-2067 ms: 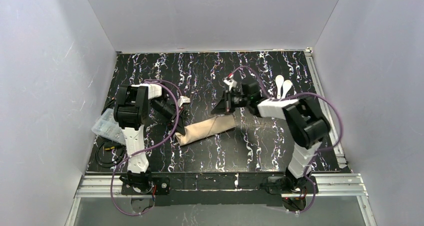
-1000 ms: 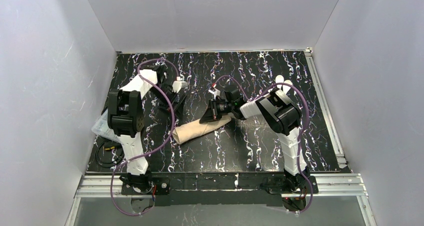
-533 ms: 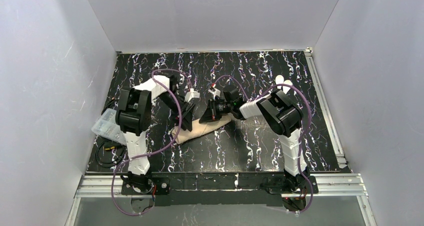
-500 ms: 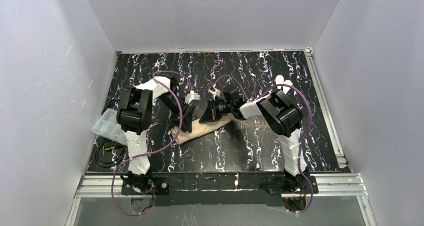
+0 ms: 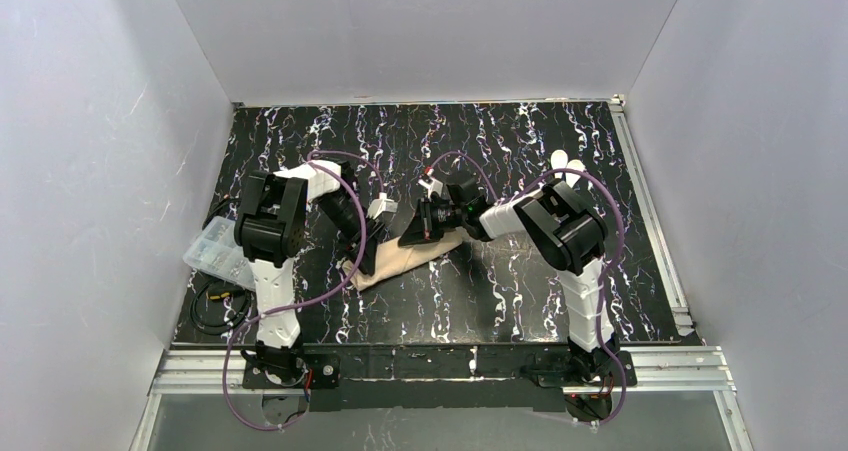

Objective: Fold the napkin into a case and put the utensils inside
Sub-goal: Smooth out the smaller rectangle-folded napkin at the center of the board.

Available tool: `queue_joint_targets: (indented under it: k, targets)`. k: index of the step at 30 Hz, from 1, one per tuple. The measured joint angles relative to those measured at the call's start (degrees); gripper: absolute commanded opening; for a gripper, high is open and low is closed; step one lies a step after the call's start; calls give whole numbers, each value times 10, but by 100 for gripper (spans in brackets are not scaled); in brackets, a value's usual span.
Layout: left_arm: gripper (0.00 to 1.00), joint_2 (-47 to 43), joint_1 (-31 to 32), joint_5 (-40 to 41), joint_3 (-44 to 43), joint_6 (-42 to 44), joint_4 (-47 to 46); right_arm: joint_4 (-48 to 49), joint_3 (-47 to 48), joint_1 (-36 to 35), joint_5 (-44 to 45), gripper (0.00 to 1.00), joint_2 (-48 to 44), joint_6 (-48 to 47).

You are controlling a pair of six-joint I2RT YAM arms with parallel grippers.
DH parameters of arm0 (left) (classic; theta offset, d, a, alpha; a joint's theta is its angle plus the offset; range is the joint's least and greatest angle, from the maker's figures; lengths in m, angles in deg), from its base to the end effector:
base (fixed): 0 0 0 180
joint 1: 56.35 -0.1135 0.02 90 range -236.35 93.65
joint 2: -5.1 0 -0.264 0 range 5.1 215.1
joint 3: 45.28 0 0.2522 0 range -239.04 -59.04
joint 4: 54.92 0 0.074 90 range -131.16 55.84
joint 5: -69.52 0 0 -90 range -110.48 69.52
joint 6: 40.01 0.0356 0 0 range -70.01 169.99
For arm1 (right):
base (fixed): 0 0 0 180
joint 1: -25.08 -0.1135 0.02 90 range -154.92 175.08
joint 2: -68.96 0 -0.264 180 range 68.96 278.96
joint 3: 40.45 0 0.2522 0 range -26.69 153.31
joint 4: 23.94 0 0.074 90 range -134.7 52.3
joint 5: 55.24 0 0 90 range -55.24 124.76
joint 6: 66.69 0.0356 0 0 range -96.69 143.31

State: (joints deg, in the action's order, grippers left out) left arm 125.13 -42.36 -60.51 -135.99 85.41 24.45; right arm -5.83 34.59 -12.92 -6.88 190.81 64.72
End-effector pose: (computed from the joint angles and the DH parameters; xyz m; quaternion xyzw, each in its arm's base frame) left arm 0.3240 -0.1043 0.1226 -0.3370 -0.8655 0.3602 0.0871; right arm 0.3165 0.2773 0.1056 -0.1572 0.8092 0.5397 0.1713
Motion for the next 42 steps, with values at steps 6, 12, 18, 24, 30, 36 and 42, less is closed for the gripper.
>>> queue_joint_targets:
  k: [6,12,18,24,30,36,42]
  targets:
    - [37,-15,3,32,15,7,-10,-18,0,18,-16,1,-26,24]
    - [36,-28,13,67,21,6,-14,52,-11,33,-61,1,-38,89]
    - [36,-52,36,112,34,6,-30,39,-43,34,-75,1,-30,88]
    - [36,-54,52,140,29,7,-30,25,-100,60,-69,1,-29,73]
    - [36,-52,64,174,16,11,-26,23,-105,66,-72,2,-39,72]
    - [37,-51,70,217,6,23,-24,-105,-90,100,-40,19,-141,17]
    - [44,-50,86,250,-9,58,-15,-283,12,174,104,45,-242,-69]
